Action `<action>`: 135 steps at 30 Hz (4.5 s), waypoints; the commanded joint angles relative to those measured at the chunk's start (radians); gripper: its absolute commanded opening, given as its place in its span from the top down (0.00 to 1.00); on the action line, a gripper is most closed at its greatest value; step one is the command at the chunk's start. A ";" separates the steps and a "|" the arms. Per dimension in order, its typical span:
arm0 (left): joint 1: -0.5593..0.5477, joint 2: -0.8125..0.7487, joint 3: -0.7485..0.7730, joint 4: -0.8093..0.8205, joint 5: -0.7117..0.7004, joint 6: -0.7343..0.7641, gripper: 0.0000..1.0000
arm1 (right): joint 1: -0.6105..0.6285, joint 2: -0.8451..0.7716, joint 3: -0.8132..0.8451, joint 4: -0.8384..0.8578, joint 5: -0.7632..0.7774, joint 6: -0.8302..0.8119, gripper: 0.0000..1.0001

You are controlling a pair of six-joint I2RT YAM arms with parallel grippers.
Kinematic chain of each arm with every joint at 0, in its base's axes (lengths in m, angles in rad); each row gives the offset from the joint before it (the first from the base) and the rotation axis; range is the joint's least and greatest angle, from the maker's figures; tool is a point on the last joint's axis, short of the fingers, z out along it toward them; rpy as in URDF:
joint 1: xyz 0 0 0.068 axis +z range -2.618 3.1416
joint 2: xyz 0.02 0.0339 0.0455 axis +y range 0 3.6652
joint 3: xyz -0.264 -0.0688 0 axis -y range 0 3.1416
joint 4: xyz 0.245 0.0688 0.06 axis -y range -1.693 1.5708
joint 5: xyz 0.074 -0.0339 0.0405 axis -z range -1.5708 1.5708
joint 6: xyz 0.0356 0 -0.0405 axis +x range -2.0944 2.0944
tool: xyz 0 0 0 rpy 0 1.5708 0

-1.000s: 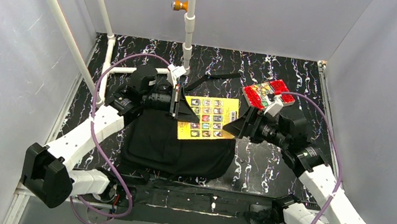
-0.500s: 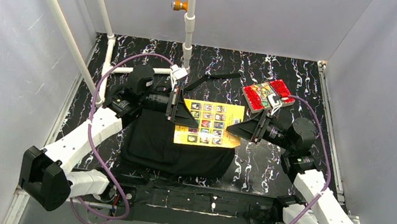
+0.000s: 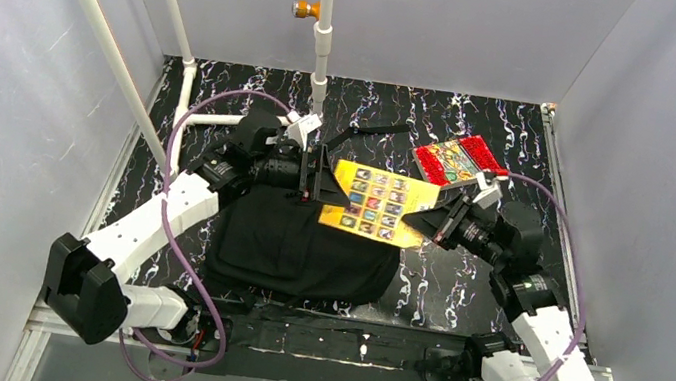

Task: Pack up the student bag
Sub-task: Pick up the book from the center of the board, then place the book in the student bag.

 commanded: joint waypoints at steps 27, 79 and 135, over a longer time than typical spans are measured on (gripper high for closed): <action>-0.619 0.665 0.598 -0.629 -0.996 0.226 0.23 | -0.007 -0.299 0.451 -0.848 1.097 -0.368 0.99; -0.614 0.045 0.298 -0.349 -1.424 0.323 1.00 | -0.004 0.043 0.078 -0.260 -0.034 0.020 0.99; -0.614 0.189 0.225 -0.377 -1.123 0.173 1.00 | 0.438 0.059 0.238 -0.633 1.104 -0.280 0.24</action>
